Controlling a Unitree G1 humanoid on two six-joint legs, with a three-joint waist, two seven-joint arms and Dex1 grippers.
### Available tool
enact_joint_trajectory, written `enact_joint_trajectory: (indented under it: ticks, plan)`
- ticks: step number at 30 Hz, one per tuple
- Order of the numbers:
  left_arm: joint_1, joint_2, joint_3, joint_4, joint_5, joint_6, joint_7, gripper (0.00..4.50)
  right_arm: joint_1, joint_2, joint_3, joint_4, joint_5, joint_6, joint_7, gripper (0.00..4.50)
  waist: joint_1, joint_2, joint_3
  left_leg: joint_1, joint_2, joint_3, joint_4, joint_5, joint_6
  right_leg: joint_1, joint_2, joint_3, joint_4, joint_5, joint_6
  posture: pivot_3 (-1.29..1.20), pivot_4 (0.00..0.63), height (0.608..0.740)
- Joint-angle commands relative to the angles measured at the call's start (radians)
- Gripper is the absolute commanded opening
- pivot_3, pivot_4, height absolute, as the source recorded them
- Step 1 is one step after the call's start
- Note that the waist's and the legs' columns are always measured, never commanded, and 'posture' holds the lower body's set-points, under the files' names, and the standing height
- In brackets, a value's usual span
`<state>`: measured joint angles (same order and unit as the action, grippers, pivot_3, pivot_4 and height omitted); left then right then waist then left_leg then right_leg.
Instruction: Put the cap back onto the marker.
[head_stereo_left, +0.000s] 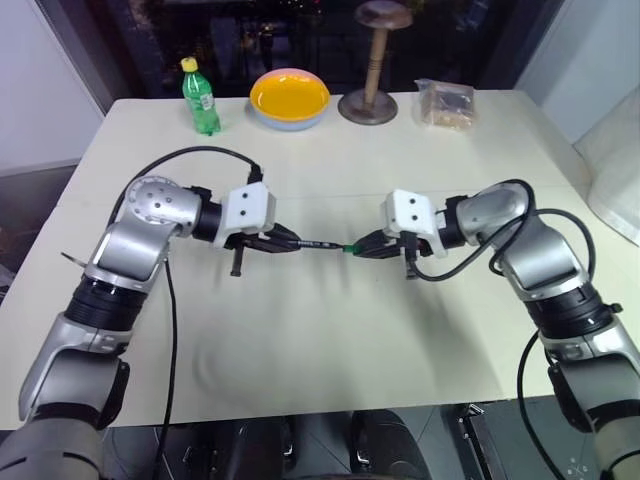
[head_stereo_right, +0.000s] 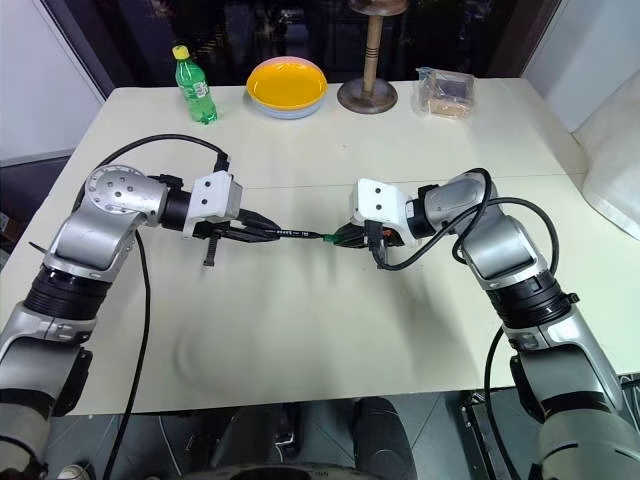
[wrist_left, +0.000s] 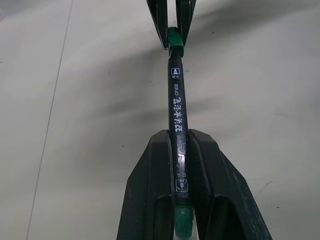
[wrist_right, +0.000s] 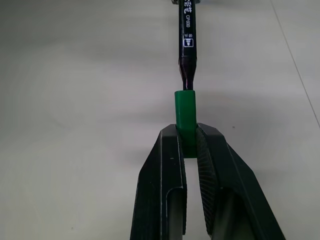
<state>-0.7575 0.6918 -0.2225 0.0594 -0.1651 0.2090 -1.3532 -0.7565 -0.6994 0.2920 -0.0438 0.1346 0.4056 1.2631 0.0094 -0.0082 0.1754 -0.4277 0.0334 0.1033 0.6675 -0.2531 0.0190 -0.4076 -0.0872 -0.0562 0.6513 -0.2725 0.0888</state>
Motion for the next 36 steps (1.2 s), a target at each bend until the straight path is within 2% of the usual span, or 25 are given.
enact_joint_trajectory:
  ticks: [1, 16, 36]
  plan:
    - [-0.012, -0.006, -0.004, -0.033, -0.001, -0.014, 0.004, 0.00, -0.033, 0.008, -0.007, -0.018, 0.001, -0.007, -0.004, 0.03, 0.000, 0.000, 0.000, 0.000, 0.000, 0.000, 0.000, 0.000, 0.000, 0.000, 0.000, 0.000, 0.000, 0.000, 0.000, 0.00, 0.150, 0.740]
    - [-0.017, -0.037, -0.027, 0.043, 0.076, -0.126, 0.032, 0.00, -0.068, 0.042, 0.031, -0.024, -0.068, -0.003, -0.045, 0.03, -0.001, 0.000, 0.000, 0.000, 0.000, 0.000, 0.000, 0.000, 0.000, 0.000, 0.000, 0.000, 0.000, 0.000, 0.000, 0.00, 0.150, 0.740]
    - [-0.034, -0.055, -0.013, 0.073, 0.090, -0.140, 0.060, 0.00, -0.105, 0.107, 0.070, -0.039, -0.194, -0.037, -0.115, 0.03, -0.002, 0.000, 0.000, 0.000, 0.000, 0.000, 0.000, 0.000, 0.000, 0.000, 0.000, 0.000, 0.000, 0.000, 0.000, 0.00, 0.150, 0.740]
